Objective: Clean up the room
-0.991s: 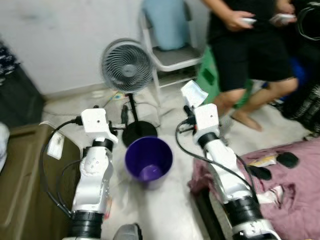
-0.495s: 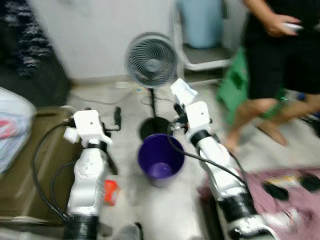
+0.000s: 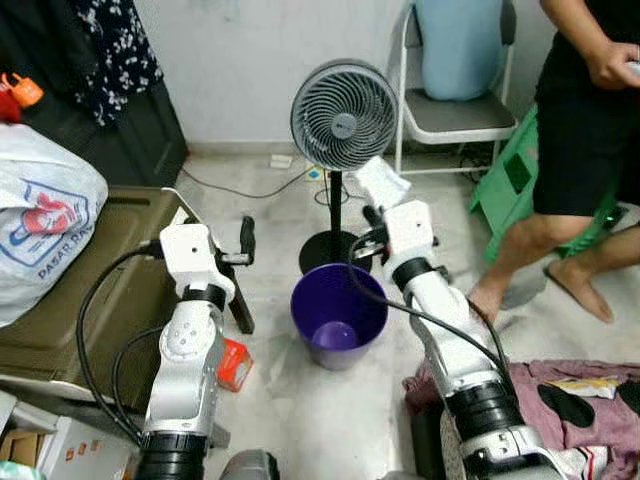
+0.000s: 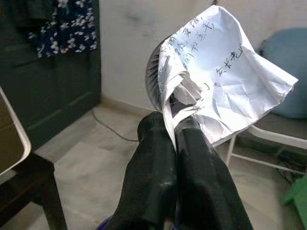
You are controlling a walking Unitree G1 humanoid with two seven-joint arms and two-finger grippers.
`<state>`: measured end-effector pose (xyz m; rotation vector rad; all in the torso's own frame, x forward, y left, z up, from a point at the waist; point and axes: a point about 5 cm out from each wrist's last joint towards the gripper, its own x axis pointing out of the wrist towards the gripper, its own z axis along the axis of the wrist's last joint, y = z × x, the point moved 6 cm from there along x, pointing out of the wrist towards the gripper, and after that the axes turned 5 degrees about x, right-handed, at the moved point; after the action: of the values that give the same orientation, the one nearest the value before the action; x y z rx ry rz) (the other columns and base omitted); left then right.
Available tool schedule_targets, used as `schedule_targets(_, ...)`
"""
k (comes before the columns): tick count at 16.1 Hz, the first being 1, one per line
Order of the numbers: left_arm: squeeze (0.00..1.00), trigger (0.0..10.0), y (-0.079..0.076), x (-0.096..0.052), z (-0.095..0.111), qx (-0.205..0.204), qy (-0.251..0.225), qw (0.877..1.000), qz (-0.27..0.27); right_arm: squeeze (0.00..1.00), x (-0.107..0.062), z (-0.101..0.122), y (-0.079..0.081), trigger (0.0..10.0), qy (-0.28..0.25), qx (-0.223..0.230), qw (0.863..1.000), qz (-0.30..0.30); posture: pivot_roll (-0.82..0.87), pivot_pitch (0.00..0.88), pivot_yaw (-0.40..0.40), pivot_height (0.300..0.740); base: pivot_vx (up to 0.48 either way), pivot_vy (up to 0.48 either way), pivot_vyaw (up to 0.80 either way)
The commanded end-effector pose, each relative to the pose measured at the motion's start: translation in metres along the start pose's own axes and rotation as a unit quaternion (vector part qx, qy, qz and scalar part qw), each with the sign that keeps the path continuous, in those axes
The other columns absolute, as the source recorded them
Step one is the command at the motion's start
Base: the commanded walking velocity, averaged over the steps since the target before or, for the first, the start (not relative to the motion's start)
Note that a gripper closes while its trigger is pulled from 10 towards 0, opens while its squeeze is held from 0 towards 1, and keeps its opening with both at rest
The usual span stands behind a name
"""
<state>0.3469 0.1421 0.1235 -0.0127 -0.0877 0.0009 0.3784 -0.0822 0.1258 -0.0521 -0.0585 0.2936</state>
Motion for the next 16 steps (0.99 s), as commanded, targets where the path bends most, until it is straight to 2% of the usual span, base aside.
schedule_targets(1,0.0,10.0,0.003,0.001,0.004,-0.001,-0.004,1.0,0.001,0.0,0.001,-0.001,0.0,10.0,0.002,0.01,1.0,-0.006,0.0,0.046,0.029,0.74,0.0,0.0,0.0)
schedule_targets(4,0.0,10.0,0.003,0.002,0.004,0.0,-0.004,1.0,0.0,0.0,0.002,-0.002,-0.002,10.0,0.005,0.016,1.0,-0.01,0.0,0.038,0.031,0.74,0.0,0.0,-0.53)
schedule_targets(11,0.0,10.0,0.0,0.003,0.009,0.004,-0.017,1.0,-0.007,0.0,0.004,0.004,0.007,10.0,-0.009,-0.001,1.0,0.013,0.0,0.03,0.029,0.74,0.0,0.0,0.0)
schedule_targets(16,0.0,10.0,-0.001,0.003,0.009,0.004,-0.018,1.0,-0.009,0.0,0.005,0.005,0.009,10.0,-0.012,-0.001,1.0,0.016,0.0,0.027,0.028,0.74,0.145,0.0,0.55)
